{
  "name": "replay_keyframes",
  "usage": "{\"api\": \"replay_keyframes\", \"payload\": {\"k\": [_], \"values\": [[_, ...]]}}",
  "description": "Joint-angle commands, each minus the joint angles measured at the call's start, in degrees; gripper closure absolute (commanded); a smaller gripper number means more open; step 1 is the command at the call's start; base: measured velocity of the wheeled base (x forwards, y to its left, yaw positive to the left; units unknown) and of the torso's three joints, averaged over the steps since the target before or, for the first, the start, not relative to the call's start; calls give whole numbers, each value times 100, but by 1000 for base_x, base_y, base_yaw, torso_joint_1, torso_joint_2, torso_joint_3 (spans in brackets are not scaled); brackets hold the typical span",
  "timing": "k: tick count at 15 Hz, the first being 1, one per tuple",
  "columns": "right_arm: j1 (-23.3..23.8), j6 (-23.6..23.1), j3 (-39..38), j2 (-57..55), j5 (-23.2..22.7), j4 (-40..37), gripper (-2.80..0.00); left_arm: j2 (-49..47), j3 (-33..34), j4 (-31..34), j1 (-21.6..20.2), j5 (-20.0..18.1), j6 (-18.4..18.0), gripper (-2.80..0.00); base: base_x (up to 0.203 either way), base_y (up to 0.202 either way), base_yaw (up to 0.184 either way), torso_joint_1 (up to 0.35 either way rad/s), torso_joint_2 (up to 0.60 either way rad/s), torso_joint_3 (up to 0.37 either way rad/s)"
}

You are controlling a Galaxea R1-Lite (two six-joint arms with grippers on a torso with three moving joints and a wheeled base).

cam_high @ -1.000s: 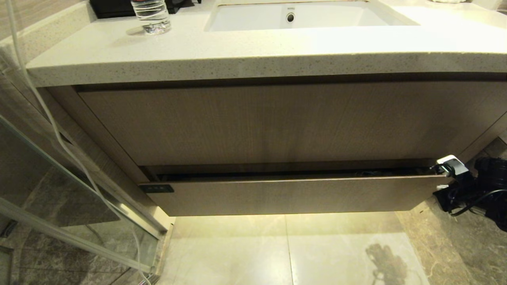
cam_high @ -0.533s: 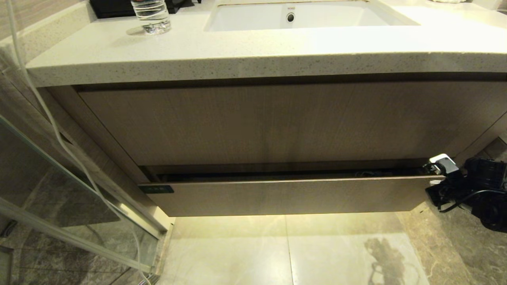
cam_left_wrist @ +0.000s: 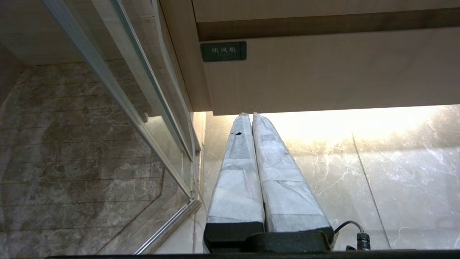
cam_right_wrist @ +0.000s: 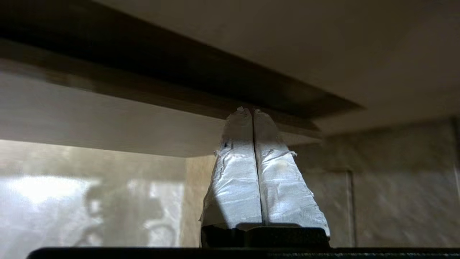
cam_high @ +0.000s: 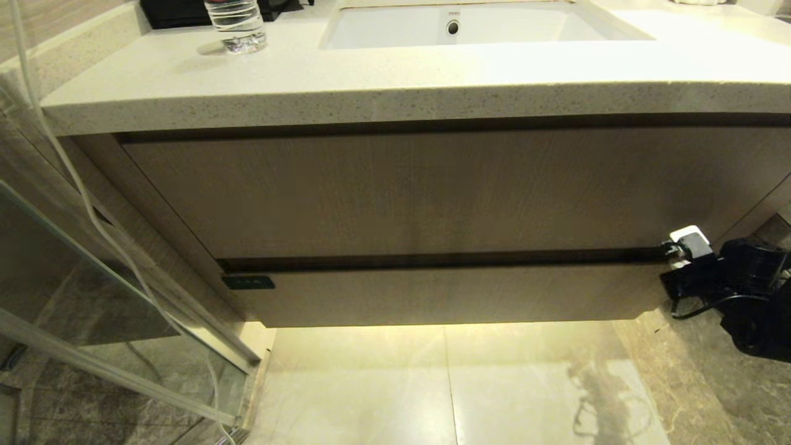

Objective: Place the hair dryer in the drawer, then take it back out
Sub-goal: Close the drawer

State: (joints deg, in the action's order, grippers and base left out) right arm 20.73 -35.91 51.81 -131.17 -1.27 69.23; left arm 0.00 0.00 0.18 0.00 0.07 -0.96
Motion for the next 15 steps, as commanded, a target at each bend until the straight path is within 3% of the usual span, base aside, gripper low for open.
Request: {"api": "replay_keyframes", "payload": {"k": [1, 4, 6, 10, 15], "values": [[2, -10, 98, -119, 0, -11, 0, 0, 0, -1, 0, 1, 0, 0, 0, 0, 0, 0, 0, 0], [11, -44, -180, 232, -105, -463, 0, 0, 0, -1, 0, 1, 0, 0, 0, 0, 0, 0, 0, 0], [37, -191, -506, 880, -184, -1318, 0, 0, 0, -1, 0, 1, 0, 0, 0, 0, 0, 0, 0, 0], [129, -668, -1428, 2797, -229, -3260, 0, 0, 0, -1, 0, 1, 0, 0, 0, 0, 0, 0, 0, 0], [147, -979, -2333, 5671, -157, -4514, 0, 0, 0, -1, 0, 1, 0, 0, 0, 0, 0, 0, 0, 0]]}}
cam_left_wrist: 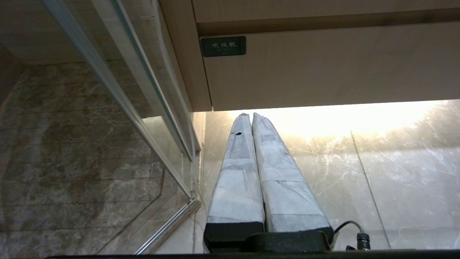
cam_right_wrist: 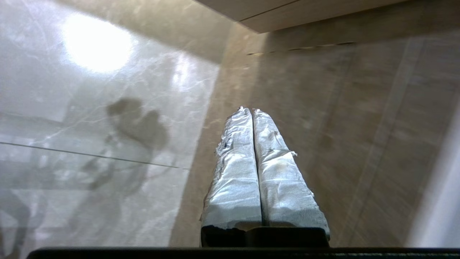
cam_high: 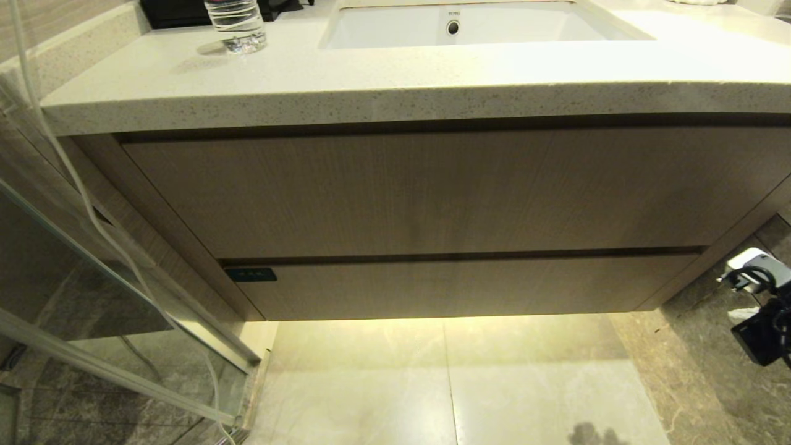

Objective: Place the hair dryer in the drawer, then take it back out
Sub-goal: Close the drawer, then pull open the drawer

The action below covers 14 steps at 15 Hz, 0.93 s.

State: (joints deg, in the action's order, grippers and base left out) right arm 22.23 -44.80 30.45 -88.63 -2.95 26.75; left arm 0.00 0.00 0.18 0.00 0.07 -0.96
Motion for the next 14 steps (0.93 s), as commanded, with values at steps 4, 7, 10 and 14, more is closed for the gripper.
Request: {"api": "replay_keyframes", "payload": {"k": [4, 7, 10, 14], "values": [[-276, -1008, -270, 3290, -24, -2084, 0, 0, 0, -1, 0, 1, 0, 0, 0, 0, 0, 0, 0, 0], [-1281, -1741, -366, 3440, -839, -2522, 0, 0, 0, -1, 0, 1, 0, 0, 0, 0, 0, 0, 0, 0], [-1604, -2243, -535, 2736, -1640, -2521, 0, 0, 0, -1, 0, 1, 0, 0, 0, 0, 0, 0, 0, 0], [-2178, -2556, -464, 1438, -2679, -1800, 0, 0, 0, -1, 0, 1, 0, 0, 0, 0, 0, 0, 0, 0]]}}
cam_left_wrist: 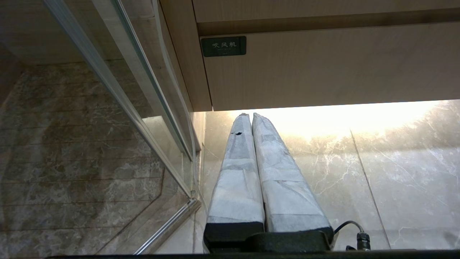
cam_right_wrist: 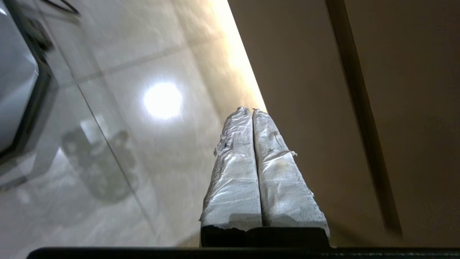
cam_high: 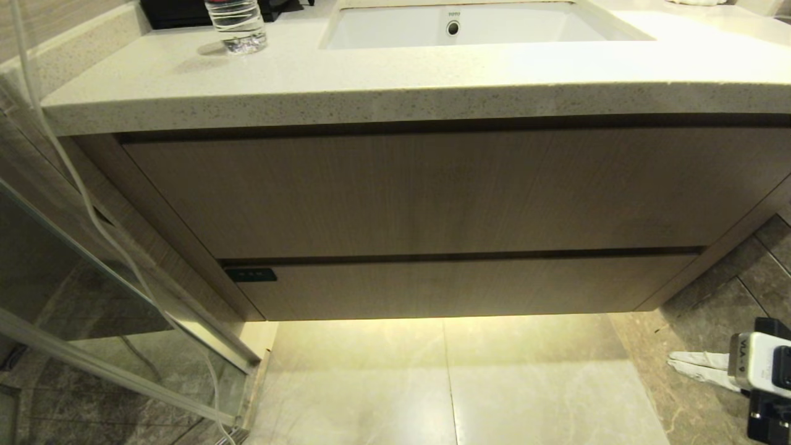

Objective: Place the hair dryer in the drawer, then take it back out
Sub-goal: Pull open the drawer

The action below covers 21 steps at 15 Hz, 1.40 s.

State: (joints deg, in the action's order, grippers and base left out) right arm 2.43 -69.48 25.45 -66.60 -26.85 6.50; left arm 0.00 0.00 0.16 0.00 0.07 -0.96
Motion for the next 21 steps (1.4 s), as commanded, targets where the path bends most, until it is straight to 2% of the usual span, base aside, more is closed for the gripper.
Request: {"api": "replay_keyframes", "payload": {"k": [1, 3, 7, 9, 10, 15, 17, 20, 21], "values": [[-282, -212, 107, -1105, -570, 426, 0, 0, 0, 2, 0, 1, 0, 0, 0, 0, 0, 0, 0, 0], [-362, -557, 357, -1671, -1209, 617, 0, 0, 0, 2, 0, 1, 0, 0, 0, 0, 0, 0, 0, 0], [-388, -1699, 636, -2659, -2022, 677, 0, 0, 0, 2, 0, 1, 0, 0, 0, 0, 0, 0, 0, 0], [-391, -2219, 995, -3191, -2190, 668, 0, 0, 0, 2, 0, 1, 0, 0, 0, 0, 0, 0, 0, 0], [-389, -2318, 1253, -3423, -2220, 662, 0, -7, 0, 2, 0, 1, 0, 0, 0, 0, 0, 0, 0, 0], [-392, -2294, 2222, -4085, -2148, 614, 0, 0, 0, 2, 0, 1, 0, 0, 0, 0, 0, 0, 0, 0], [-411, -1815, 2350, -4066, -1746, 596, 0, 0, 0, 2, 0, 1, 0, 0, 0, 0, 0, 0, 0, 0], [-647, -1106, 2403, -3825, -1384, 449, 0, 0, 0, 2, 0, 1, 0, 0, 0, 0, 0, 0, 0, 0], [-692, -1011, 2362, -3734, -1086, 382, 0, 0, 0, 2, 0, 1, 0, 0, 0, 0, 0, 0, 0, 0]]}}
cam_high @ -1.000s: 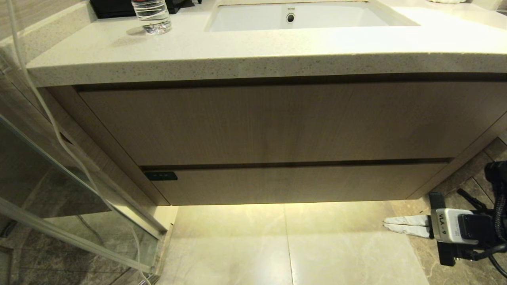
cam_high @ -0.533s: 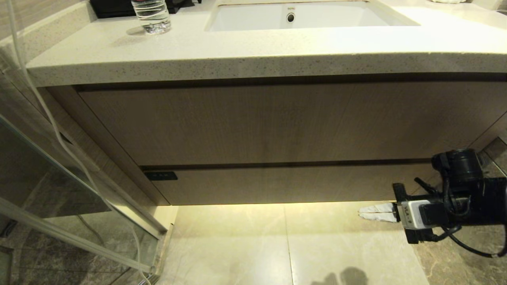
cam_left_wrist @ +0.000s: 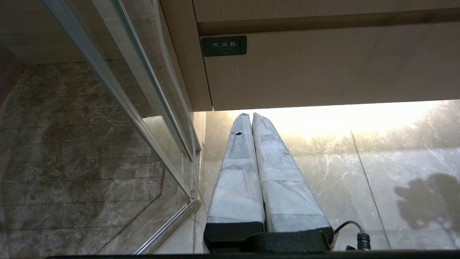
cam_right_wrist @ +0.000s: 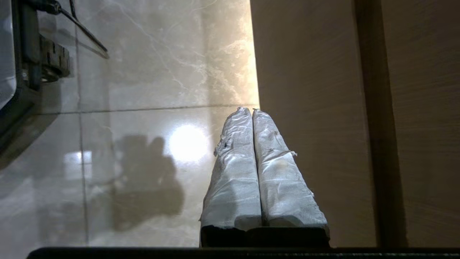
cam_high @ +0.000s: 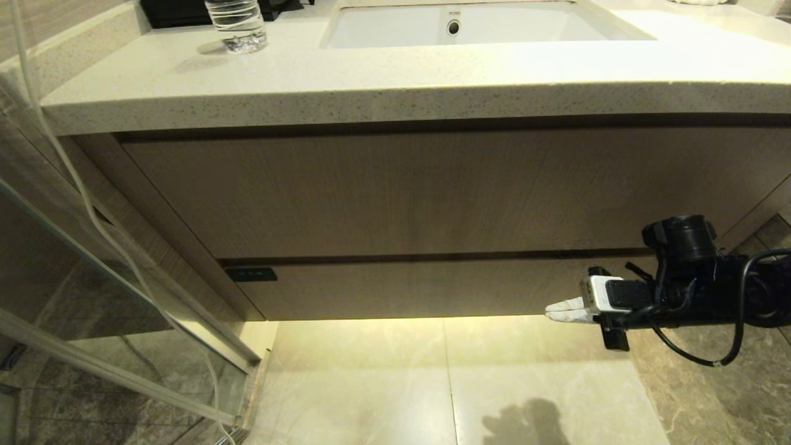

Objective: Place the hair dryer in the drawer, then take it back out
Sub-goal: Pull open the drawer

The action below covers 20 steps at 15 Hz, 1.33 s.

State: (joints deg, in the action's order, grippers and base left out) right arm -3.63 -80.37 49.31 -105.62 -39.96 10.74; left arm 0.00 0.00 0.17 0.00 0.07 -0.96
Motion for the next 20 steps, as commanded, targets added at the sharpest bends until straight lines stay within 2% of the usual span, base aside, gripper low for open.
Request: {"api": "replay_keyframes", "payload": {"k": [1, 3, 5, 9, 13, 18, 19, 20], "values": [[-151, 172, -41, 275, 514, -210, 0, 0, 0, 1, 0, 1, 0, 0, 0, 0, 0, 0, 0, 0], [-297, 472, -87, 393, 660, -519, 0, 0, 0, 1, 0, 1, 0, 0, 0, 0, 0, 0, 0, 0], [-418, 504, -54, 394, 779, -483, 0, 0, 0, 1, 0, 1, 0, 0, 0, 0, 0, 0, 0, 0], [-678, 585, -62, 397, 773, -107, 0, 0, 0, 1, 0, 1, 0, 0, 0, 0, 0, 0, 0, 0], [-709, 493, 18, 304, 859, 323, 0, 0, 0, 1, 0, 1, 0, 0, 0, 0, 0, 0, 0, 0], [-912, 535, 26, 187, 1455, 553, 0, 0, 0, 1, 0, 1, 0, 0, 0, 0, 0, 0, 0, 0], [-920, 494, 21, 156, 1461, 531, -280, 0, 0, 1, 0, 1, 0, 0, 0, 0, 0, 0, 0, 0], [-1000, 507, 7, 117, 1474, 534, -280, 0, 0, 1, 0, 1, 0, 0, 0, 0, 0, 0, 0, 0]]}}
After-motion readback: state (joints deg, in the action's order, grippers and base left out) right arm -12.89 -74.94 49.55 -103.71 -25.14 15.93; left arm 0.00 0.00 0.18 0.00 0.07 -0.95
